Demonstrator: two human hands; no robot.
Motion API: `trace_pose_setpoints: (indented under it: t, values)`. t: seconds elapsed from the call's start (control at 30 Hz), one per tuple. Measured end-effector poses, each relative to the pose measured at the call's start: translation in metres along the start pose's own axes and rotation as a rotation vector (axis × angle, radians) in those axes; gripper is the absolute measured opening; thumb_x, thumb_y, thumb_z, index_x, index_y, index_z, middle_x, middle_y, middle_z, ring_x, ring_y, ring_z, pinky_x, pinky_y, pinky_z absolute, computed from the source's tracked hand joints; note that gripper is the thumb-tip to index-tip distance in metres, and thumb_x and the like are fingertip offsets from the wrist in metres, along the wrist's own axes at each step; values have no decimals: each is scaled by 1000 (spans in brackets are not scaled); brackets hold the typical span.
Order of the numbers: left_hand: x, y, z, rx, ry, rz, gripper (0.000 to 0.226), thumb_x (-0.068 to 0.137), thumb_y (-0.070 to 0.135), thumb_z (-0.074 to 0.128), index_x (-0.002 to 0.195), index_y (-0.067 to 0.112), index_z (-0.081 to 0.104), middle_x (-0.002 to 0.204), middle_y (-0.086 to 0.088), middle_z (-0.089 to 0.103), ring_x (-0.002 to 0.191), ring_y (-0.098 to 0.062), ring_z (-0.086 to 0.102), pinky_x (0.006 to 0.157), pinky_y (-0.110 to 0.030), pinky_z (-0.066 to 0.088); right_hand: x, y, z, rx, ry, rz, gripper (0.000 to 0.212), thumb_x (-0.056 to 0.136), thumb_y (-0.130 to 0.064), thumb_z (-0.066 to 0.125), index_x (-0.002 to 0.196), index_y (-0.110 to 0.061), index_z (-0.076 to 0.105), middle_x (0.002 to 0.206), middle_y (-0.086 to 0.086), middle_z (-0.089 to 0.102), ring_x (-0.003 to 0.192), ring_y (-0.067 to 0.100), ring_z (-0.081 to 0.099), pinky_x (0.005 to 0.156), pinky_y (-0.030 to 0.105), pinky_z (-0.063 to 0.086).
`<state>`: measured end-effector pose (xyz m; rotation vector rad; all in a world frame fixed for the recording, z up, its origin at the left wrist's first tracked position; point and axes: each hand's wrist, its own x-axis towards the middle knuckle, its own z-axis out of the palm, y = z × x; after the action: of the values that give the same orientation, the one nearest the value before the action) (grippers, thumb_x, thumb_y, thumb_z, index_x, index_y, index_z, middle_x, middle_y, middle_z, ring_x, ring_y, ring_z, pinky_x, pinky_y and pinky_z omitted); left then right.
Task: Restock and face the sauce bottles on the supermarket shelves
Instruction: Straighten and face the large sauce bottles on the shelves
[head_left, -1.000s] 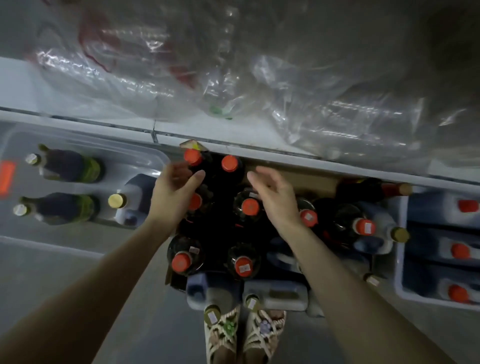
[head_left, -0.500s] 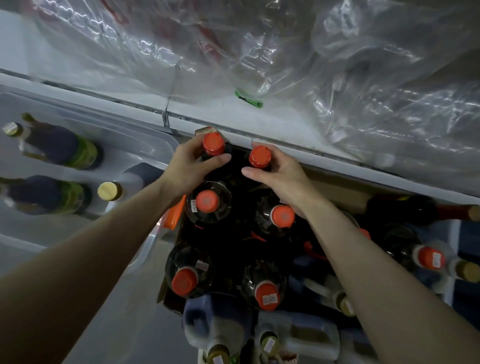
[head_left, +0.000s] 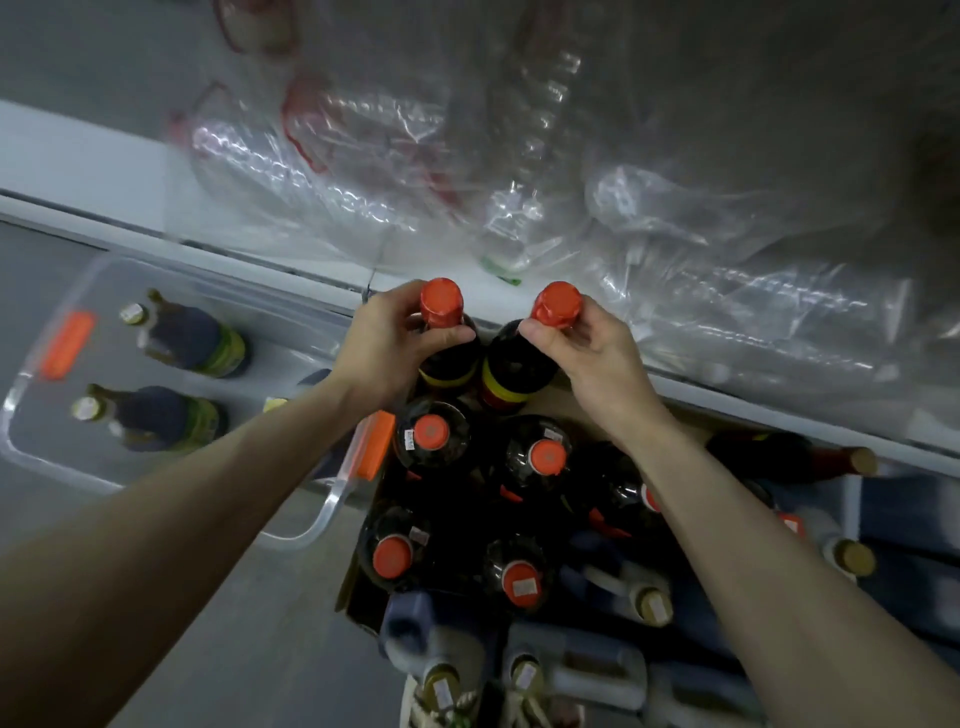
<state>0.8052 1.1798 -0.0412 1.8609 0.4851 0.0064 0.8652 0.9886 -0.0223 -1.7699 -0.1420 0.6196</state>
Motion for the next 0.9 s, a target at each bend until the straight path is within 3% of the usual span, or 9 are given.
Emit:
trace_pose_setpoints:
  t: [0.13,0.27,0.37,0.47,0.57,0.63,0.7,0.77,0.9]
  values:
    - [-24,73,-26,-10,19,54,26,74,19,79,94,9,66,89,-6,70,85,-19,66,81,-27,53,-27,-69,-17,-40,18,-64,10,86,-27,70,93,-28,64,98,-6,67,98,9,63,93,24,47]
    - [-50,166,-57,-54,14,110,25,75,19,78,89,4,64,83,-6,67,80,-14,61,80,-26,49,-64,-164,-36,-24,53,-123,9,87,-23,68,93,-28,63,90,-14,65,83,-11,57,76,3,40]
    - [-71,249,-79,-121,24,183,31,75,21,76,86,-3,61,79,-7,62,76,-11,56,76,-27,47,-92,-242,-52,-42,76,-200,8,87,-23,68,87,-27,62,79,-17,63,74,-10,56,74,7,41]
    - [-94,337,-100,-152,34,270,33,76,25,78,86,0,60,77,-4,59,74,-10,52,76,-31,45,-125,-327,-74,-69,104,-285,6,89,-23,66,87,-25,60,81,-13,62,72,-10,55,74,9,42]
    - [-120,425,-124,-171,97,371,33,76,26,76,87,0,61,80,-17,63,75,-13,53,78,-34,47,-163,-417,-97,-107,127,-378,14,91,-25,63,79,-25,55,72,-15,54,64,-11,51,68,8,39]
    - [-137,484,-142,-157,144,458,26,82,22,73,85,0,59,75,-18,61,71,-9,51,71,-29,44,-188,-477,-109,-133,148,-439,13,92,-32,61,80,-28,55,76,-13,60,73,-5,56,75,13,43]
    - [-153,547,-159,-128,190,548,19,87,21,68,83,5,58,67,-1,57,64,-3,48,65,-23,40,-211,-534,-122,-134,176,-506,13,91,-39,61,85,-28,58,89,1,69,90,14,65,88,33,50]
    - [-166,606,-174,-129,229,631,19,90,23,64,85,5,58,72,0,60,67,-6,53,68,-25,43,-235,-591,-135,-133,212,-568,14,92,-41,59,86,-27,58,91,7,70,93,24,67,91,48,51]
    - [-193,713,-197,-190,289,801,32,91,38,58,90,6,55,82,-13,63,77,-20,62,75,-37,47,-285,-687,-158,-100,260,-712,20,95,-44,51,92,-27,58,86,-2,67,92,21,68,95,48,50]
